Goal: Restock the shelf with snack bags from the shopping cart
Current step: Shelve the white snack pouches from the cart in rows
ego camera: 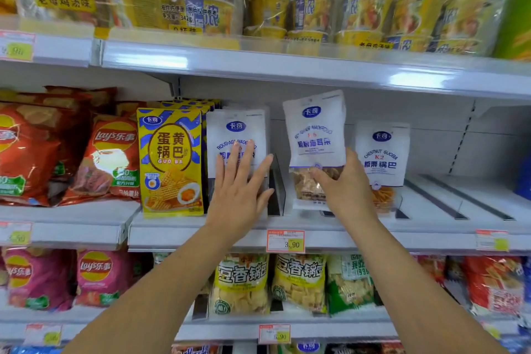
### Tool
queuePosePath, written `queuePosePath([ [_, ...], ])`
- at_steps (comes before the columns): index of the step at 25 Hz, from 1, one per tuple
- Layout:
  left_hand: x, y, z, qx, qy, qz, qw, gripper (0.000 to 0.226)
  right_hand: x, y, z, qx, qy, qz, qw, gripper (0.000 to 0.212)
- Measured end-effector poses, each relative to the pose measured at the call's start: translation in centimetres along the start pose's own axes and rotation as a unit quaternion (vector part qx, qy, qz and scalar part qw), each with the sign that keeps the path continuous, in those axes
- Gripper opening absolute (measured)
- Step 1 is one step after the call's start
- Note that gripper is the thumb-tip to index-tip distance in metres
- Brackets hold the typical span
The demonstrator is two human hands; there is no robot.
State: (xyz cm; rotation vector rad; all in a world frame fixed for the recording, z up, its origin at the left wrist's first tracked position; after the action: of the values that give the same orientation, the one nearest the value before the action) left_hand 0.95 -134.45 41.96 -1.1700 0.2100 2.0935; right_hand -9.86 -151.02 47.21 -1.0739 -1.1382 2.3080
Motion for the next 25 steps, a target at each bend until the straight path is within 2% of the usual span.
queuePosePath([
  [2, -0.2, -0.4, -0.5, -0.006, -0.004, -0.002, 1.000, 0.060, -2.2, 0.8, -2.0, -0.020, -0.028, -0.001, 0.999, 0.052],
  [4, 0.1, -0.5, -0.9, -0.019, 0.005, -0.006, 1.000, 0.060, -3.8, 2.4, -3.3, -0.056, -0.055, -0.043, 0.996, 0.050],
  [7, 0.5, -0.5, -1.3, -0.023, 0.039, -0.013, 0.999, 0.060, -4.7, 4.8, -4.4, -0.029, -0.109, -0.104, 0.988, 0.060],
  [8, 0.6, -0.5, -1.2, -0.018, 0.054, -0.016, 0.998, 0.061, -4.6, 5.3, -4.5, -0.018, -0.104, -0.101, 0.989, 0.067],
  [10, 0.8, -0.5, -1.0, -0.015, 0.089, -0.021, 0.996, 0.062, -3.6, 5.1, -4.3, 0.025, -0.037, -0.044, 0.998, 0.084],
  [12, 0.8, -0.4, -0.5, -0.018, 0.124, -0.021, 0.992, 0.061, -1.5, 4.3, -3.7, 0.136, 0.062, 0.007, 0.989, 0.095],
  [13, 0.7, -0.3, -0.3, -0.020, 0.139, -0.018, 0.990, 0.060, -0.4, 4.1, -3.5, 0.193, 0.083, 0.019, 0.977, 0.100],
  [17, -0.6, -0.2, -0.6, -0.033, 0.141, -0.007, 0.989, 0.057, -0.4, 4.5, -5.0, 0.232, 0.003, 0.002, 0.973, 0.114],
  [21, -0.9, -0.3, -1.3, -0.041, 0.123, -0.003, 0.991, 0.055, -5.8, 5.3, -7.1, 0.284, -0.059, -0.023, 0.957, 0.106],
  [22, -0.8, -0.4, -1.3, -0.045, 0.123, -0.002, 0.991, 0.055, -7.3, 6.0, -7.8, 0.283, -0.075, -0.040, 0.955, 0.097],
  [24, -0.8, -0.3, -1.4, -0.054, 0.122, -0.001, 0.991, 0.055, -10.2, 6.7, -9.1, 0.265, -0.072, -0.053, 0.960, 0.052],
  [25, -0.8, -0.3, -1.4, -0.056, 0.120, -0.001, 0.991, 0.055, -11.4, 6.7, -9.6, 0.274, -0.062, -0.047, 0.959, 0.039],
])
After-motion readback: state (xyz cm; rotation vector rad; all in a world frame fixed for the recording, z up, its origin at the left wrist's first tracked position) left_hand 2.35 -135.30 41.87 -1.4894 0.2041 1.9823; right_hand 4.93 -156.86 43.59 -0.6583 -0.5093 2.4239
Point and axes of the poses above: each hand's wrist, its own x-axis away from the middle knuckle, its own z-axis out of the back of the hand, y = z × x, the point moved 4 cm from there along -x, towards the middle knuckle, and after that the axes turned 4 degrees about -z, right-handed, at the moved point
